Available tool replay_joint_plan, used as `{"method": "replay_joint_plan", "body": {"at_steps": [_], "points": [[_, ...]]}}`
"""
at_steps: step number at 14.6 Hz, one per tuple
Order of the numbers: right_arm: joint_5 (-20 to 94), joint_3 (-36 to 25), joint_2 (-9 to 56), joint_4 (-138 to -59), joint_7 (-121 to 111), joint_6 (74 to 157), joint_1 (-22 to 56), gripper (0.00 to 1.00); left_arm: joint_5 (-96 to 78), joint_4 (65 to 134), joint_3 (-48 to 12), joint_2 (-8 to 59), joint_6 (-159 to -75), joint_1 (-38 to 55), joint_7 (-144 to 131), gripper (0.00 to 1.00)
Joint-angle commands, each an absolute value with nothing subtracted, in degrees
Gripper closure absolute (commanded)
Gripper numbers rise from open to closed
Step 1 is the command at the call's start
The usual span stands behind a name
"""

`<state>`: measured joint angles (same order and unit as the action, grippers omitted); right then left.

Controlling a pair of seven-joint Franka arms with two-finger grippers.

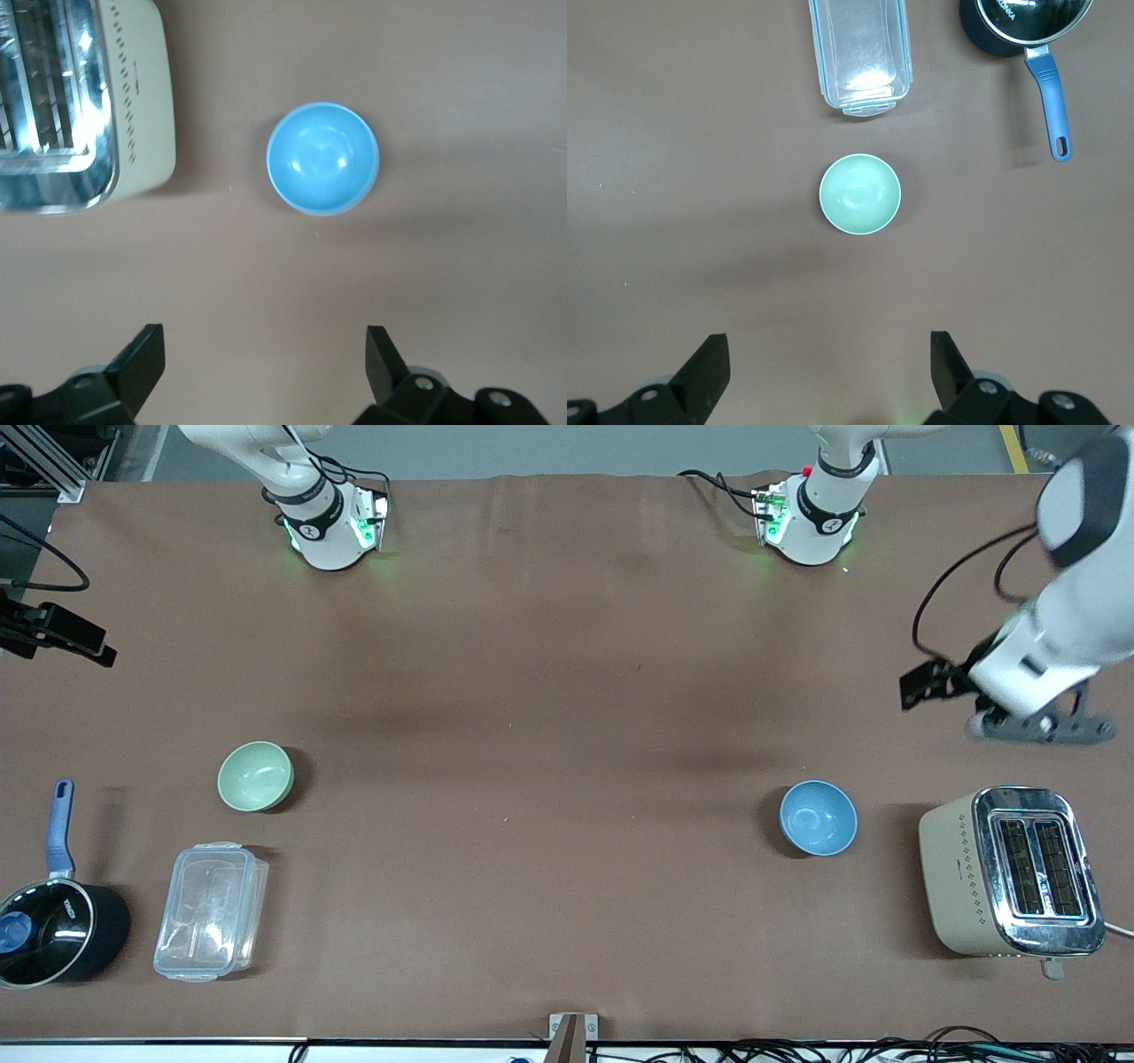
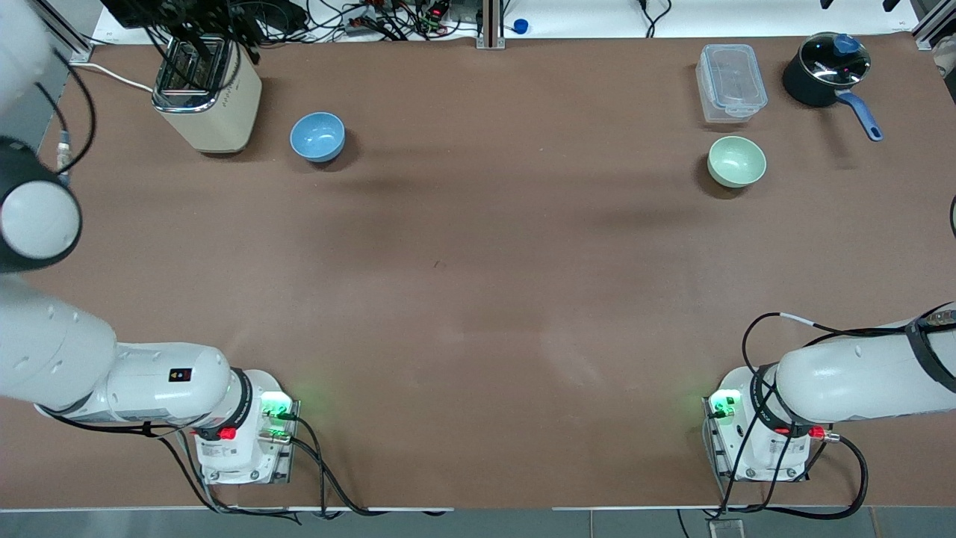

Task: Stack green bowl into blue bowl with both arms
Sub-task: 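Reach the right gripper to the green bowl while the left gripper reaches the blue bowl, then grasp the green bowl with the right gripper while the left gripper drags the blue bowl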

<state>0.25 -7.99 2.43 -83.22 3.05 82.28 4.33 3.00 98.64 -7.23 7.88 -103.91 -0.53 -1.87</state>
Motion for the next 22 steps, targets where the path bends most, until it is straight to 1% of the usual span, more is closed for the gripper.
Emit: {"method": "replay_joint_plan", "body": {"at_steps": [1,2,3,4,5,6,7,8,9,11,13,14,15,16,18,19,20,21,22], "points": [[-0.4,-9.5,2.5,-89.1,-0.9,86.4,3.1,0.0,4.6,102.5,-7.3,14.0,-114.0,-1.9,-2.0,0.0],[-0.5,-9.9,2.5,-94.5,-2.0,91.7,2.8,0.0,4.5,102.4,-7.3,17.1,-117.2,-2.6,-2.0,0.0],[-0.5,-11.5,2.5,-101.5,-4.6,99.5,2.8,0.0,4.5,102.4,-7.3,19.4,-120.0,-2.7,-2.1,0.0],[-0.6,-13.3,2.4,-109.0,-7.6,109.1,2.8,0.0,4.4,102.4,-7.3,21.9,-122.7,-2.6,-2.2,0.0],[-0.6,-14.1,2.7,-114.4,-8.7,116.9,2.8,0.0,4.5,102.4,-7.3,23.8,-124.9,-2.5,-2.4,0.0],[-0.6,-14.2,3.8,-119.0,-8.9,124.1,2.7,0.0,4.6,102.4,-7.2,25.7,-126.5,-2.5,-3.0,0.04],[-0.5,-14.2,5.9,-122.8,-8.9,131.5,2.7,0.0,4.6,102.3,-7.2,27.7,-127.7,-2.6,-3.1,0.1],[-0.5,-14.2,7.7,-125.5,-8.9,136.5,2.7,0.0,4.6,102.3,-7.3,29.2,-128.8,-2.8,-3.2,0.17],[-0.5,-14.2,9.0,-127.2,-8.9,139.3,2.7,0.0,4.6,102.3,-7.3,30.5,-129.7,-3.0,-3.2,0.23],[-0.5,-14.2,12.0,-128.8,-8.9,141.4,3.0,0.0,4.6,102.2,-7.3,32.9,-131.7,-3.1,-3.3,0.37],[-0.5,-14.2,13.7,-132.0,-8.9,146.5,3.3,0.0,4.6,102.2,-7.3,33.6,-132.4,-3.2,-3.3,0.56],[-0.5,-14.1,14.6,-134.4,-8.9,150.7,3.5,0.0,4.5,102.1,-7.3,34.1,-132.4,-3.1,-3.3,0.69],[-0.5,-14.0,16.1,-136.2,-8.9,155.7,3.6,0.0,4.5,102.1,-7.3,34.2,-132.4,-3.0,-3.3,0.85],[-0.5,-14.0,17.5,-137.1,-8.9,158.7,3.6,0.0,4.5,102.1,-7.3,34.2,-132.5,-2.8,-3.3,0.98],[-0.4,-13.8,19.1,-137.2,-8.7,160.5,3.6,0.07,4.1,102.3,-8.1,33.3,-131.8,-3.0,-3.2,1.0],[-0.4,-13.8,19.1,-137.2,-8.5,160.5,3.6,0.15,3.8,102.6,-9.7,31.8,-130.7,-2.6,-4.1,1.0],[-0.4,-13.8,19.1,-137.2,-8.5,160.5,3.6,0.28,3.8,102.4,-12.1,30.6,-128.1,-2.6,-7.2,1.0],[-0.4,-13.7,19.1,-137.2,-8.3,160.3,3.6,0.47,3.8,101.9,-15.6,29.5,-125.0,-2.7,-12.0,1.0],[-0.4,-13.7,19.0,-137.2,-8.1,160.0,3.6,0.62,3.8,101.3,-19.0,28.9,-123.5,-2.6,-17.1,1.0]]}}
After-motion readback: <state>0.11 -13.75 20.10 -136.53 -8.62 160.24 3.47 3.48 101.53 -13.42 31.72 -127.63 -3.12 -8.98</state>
